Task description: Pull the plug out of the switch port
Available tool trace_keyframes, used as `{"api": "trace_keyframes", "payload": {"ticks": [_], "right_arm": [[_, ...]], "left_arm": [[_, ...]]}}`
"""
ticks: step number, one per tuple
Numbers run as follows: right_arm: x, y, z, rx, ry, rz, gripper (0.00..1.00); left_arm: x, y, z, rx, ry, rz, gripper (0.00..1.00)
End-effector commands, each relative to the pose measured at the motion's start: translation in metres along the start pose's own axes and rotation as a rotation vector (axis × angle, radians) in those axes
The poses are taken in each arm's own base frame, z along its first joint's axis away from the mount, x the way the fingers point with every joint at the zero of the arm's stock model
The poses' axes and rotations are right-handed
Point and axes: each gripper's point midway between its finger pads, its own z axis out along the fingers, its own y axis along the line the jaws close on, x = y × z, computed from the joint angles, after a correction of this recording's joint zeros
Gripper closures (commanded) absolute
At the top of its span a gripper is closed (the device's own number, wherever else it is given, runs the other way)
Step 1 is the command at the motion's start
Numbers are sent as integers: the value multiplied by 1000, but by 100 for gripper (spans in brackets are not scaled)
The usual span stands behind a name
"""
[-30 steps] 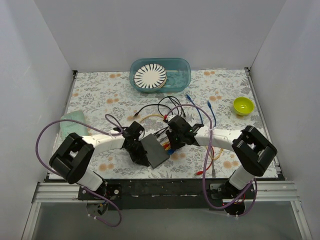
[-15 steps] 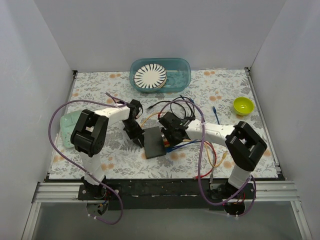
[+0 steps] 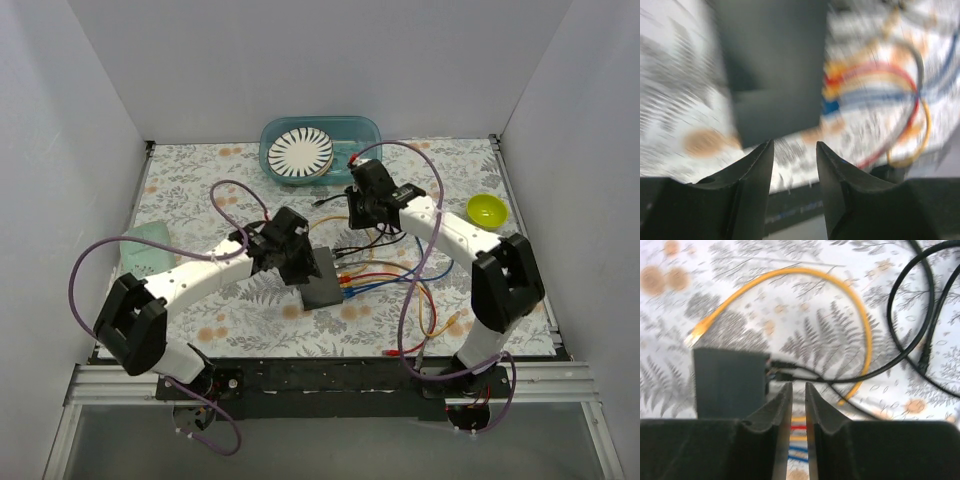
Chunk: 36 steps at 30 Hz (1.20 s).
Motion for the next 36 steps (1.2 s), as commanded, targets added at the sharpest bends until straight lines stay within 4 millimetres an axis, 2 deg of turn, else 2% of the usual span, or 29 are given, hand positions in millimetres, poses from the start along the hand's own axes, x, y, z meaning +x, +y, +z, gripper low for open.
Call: {"api": "trace_keyframes", "payload": {"ticks": [1,3,5,7,9,10,12,13,15,16,18,19,21,24,25,27,29,30,31,33,34,36], "right_arm": [[-15,-25,38,28,51,44,81],[-17,-34,58,49,94,51,86],[-8,-42,73,65,142,54,95],[-4,-50,80,78,154,57,97],[5,-58,86,87,187,72,99],[10,-61,87,90,200,75,99],[17,-64,86,96,213,75,99],[29,-68,85,107,235,73,99],[37,-70,78,112,238,76,99],[58,-75,76,120,276,80,99],[62,-73,67,105,250,99,99],[88,-78,64,112,297,106,99],[100,-74,56,88,308,123,99],[126,-72,46,77,331,120,99],[130,-71,45,72,325,115,99],[149,-62,35,33,357,112,99],[156,-53,27,-1,354,112,99],[170,-49,24,-9,378,118,99],[169,-43,19,-30,363,118,99],[179,-28,16,-76,377,122,99],[179,-22,14,-91,377,133,99],[181,-6,12,-132,387,131,99]], "left_arm": [[68,-29,-3,117,78,132,65],[88,-23,8,93,125,178,70],[102,-19,12,80,145,213,73],[111,-9,20,59,155,223,73],[116,-8,24,73,167,221,74],[122,1,31,52,188,224,75],[130,3,38,56,227,234,77],[133,8,43,41,246,233,77],[145,20,56,1,296,230,76],[146,24,60,-15,306,224,76],[152,36,71,-63,332,216,76],[151,38,74,-80,333,195,75],[152,49,81,-119,347,166,73],[143,69,86,-166,350,82,71],[133,73,88,-167,343,35,69],[123,85,87,-181,339,-21,69],[100,93,89,-185,313,-85,68],[94,97,88,-199,308,-102,68],[78,94,90,-193,285,-124,68],[64,93,91,-198,270,-128,68],[49,87,95,-194,254,-141,68],[36,81,100,-194,249,-143,68]]}}
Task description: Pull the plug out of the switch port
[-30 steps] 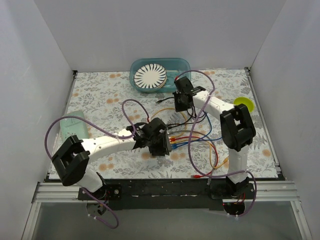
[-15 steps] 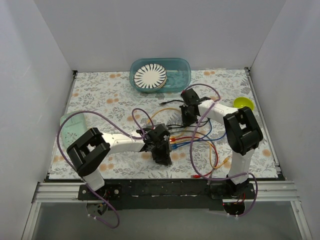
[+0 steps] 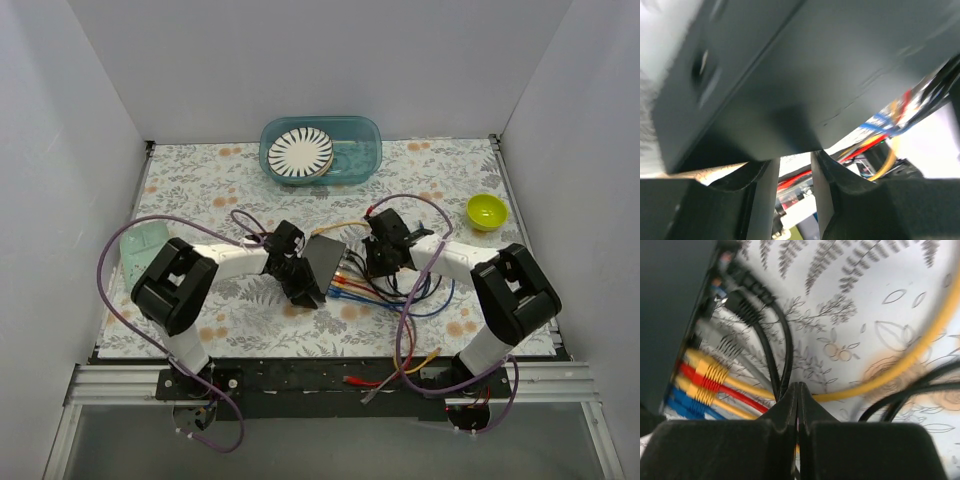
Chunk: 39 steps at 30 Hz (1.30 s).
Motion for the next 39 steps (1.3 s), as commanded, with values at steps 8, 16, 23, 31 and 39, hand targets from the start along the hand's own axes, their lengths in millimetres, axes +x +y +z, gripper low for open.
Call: {"api": "trace_keyframes", "payload": {"ticks": [8,16,23,31,39], "right_arm": [[33,93,2,-237,188,-12,99],[6,96,-7,-201,128,-23,99],[-45,19,-46,-75,-87,88,96],[-43,-9,-15,-48,1,134,99],[-5,3,-5,-91,73,157,99]], "left_arm": [[-133,6,5,-174,-230,-70,67],[-188,-1,-42,-164,-356,-120,66],[-189,9,-92,-171,-495,-144,58],[-165,22,-103,-150,-510,-183,30],[-158,38,-85,-198,-450,-196,13]]}}
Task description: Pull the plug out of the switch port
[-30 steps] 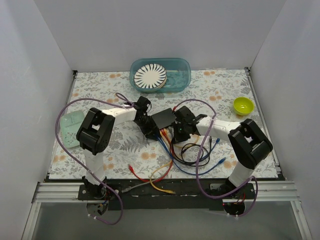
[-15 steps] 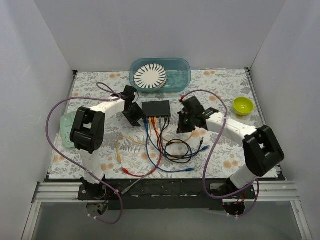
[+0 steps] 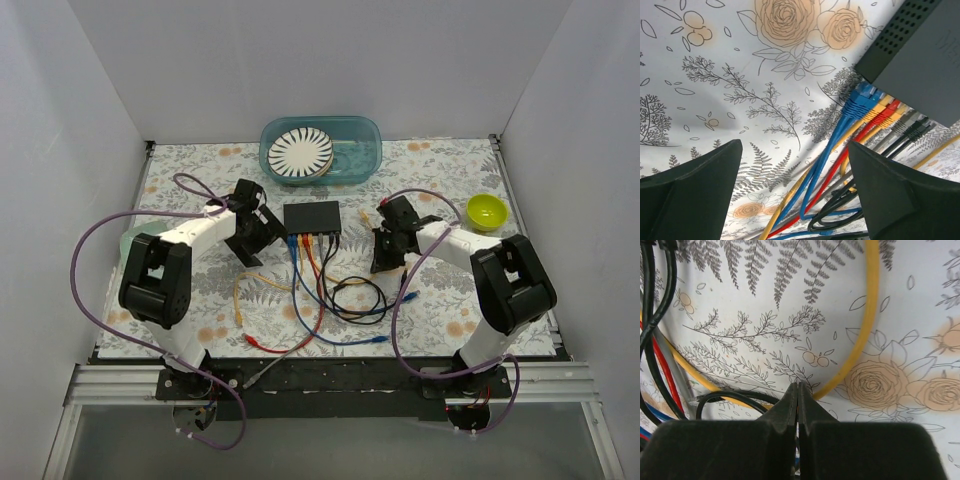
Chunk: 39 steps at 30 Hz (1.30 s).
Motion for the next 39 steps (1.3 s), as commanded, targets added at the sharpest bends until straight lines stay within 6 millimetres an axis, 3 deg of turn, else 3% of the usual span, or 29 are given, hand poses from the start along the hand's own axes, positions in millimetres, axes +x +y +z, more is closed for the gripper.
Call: {"api": "trace_keyframes", "payload": {"ticks": [1,4,5,8,10,14,18,20,22,23,25,26,27,28,29,30,31,33,35,36,37,39], "right_arm": [[19,17,1,-58,21,-29,99],[55,35,10,-74,87,-86,99],[74,49,12,-93,118,-132,99],[118,63,16,-110,184,-164,99],[134,65,17,-128,200,-168,99],[154,77,13,-150,234,-227,99],[153,86,6,-175,213,-245,99],[125,86,-7,-113,113,-251,99],[94,92,-28,-92,-7,-275,99],[72,84,-38,-8,-93,-283,99],[28,104,-69,-15,-261,-319,93],[6,106,-79,8,-348,-322,80],[-13,119,-92,-10,-417,-326,57],[-24,120,-92,11,-445,-335,26],[-41,114,-95,61,-495,-310,21],[-53,115,-94,72,-517,-296,20],[-66,119,-85,75,-514,-293,23],[-88,115,-73,21,-456,-218,34],[-114,119,-56,-60,-379,-120,50],[-120,118,-47,-74,-351,-101,55],[-121,113,-24,-62,-294,-85,58],[-147,124,-22,-98,-316,-81,62]], "left_arm": [[7,9,16,-39,34,16,15],[20,4,31,-21,112,50,26],[24,1,32,-12,123,60,29],[31,-9,33,13,116,97,30],[33,-12,33,22,115,104,30],[28,-23,29,52,104,126,30],[17,-36,17,76,66,144,29],[7,-35,9,47,22,148,28],[-7,-48,-15,79,-49,150,26],[-12,-47,-23,72,-76,149,25],[-22,-51,-46,95,-150,129,23],[-24,-50,-54,101,-170,119,21],[-24,-50,-59,114,-177,97,20],[-18,-40,-56,101,-166,84,19],[-18,-43,-69,146,-188,67,19],[-9,-39,-69,168,-167,51,19],[2,-22,-61,152,-147,24,19],[4,-21,-79,254,-207,-10,20],[10,-4,-77,242,-227,-10,20],[11,-1,-79,231,-229,11,20],[13,2,-79,216,-222,38,19],[15,3,-85,227,-237,80,19]]}}
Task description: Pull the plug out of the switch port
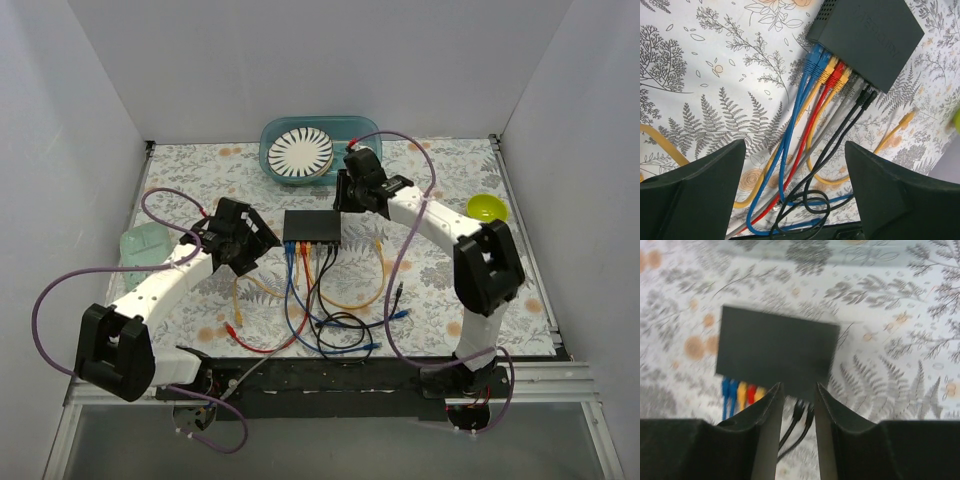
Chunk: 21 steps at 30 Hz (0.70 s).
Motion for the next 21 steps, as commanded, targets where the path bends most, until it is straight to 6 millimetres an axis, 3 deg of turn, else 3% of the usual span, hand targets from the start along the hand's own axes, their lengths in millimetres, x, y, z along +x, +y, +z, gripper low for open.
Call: {"api": "trace_keyframes", "payload": {"ticks": [1,2,4,5,7,8,11,15,16,21], "right_arm": [[1,-6,48,-37,111,51,66],[-14,-2,51,-44,82,46,67],[-7,-11,73,-8,119,42,72],[-15,-12,75,-2,116,46,73],[-13,-17,87,7,117,44,74],[-23,-16,92,-15,72,49,74],[-21,-25,102,-38,44,85,75],[-19,-32,120,-46,8,169,75],[-7,-31,122,-69,29,184,76],[8,-34,136,-77,32,268,80]], "left_arm": [[-6,-5,-8,39,-59,49,19],[-6,-11,-9,69,-60,47,19],[3,-14,-5,86,-9,39,21],[9,-18,-5,104,25,29,22],[13,-19,-2,111,47,25,23],[11,-18,-2,106,34,23,24],[9,-11,1,89,5,-25,24],[30,13,7,54,55,-97,25],[34,18,9,39,68,-105,25],[38,31,9,6,70,-93,26]]}}
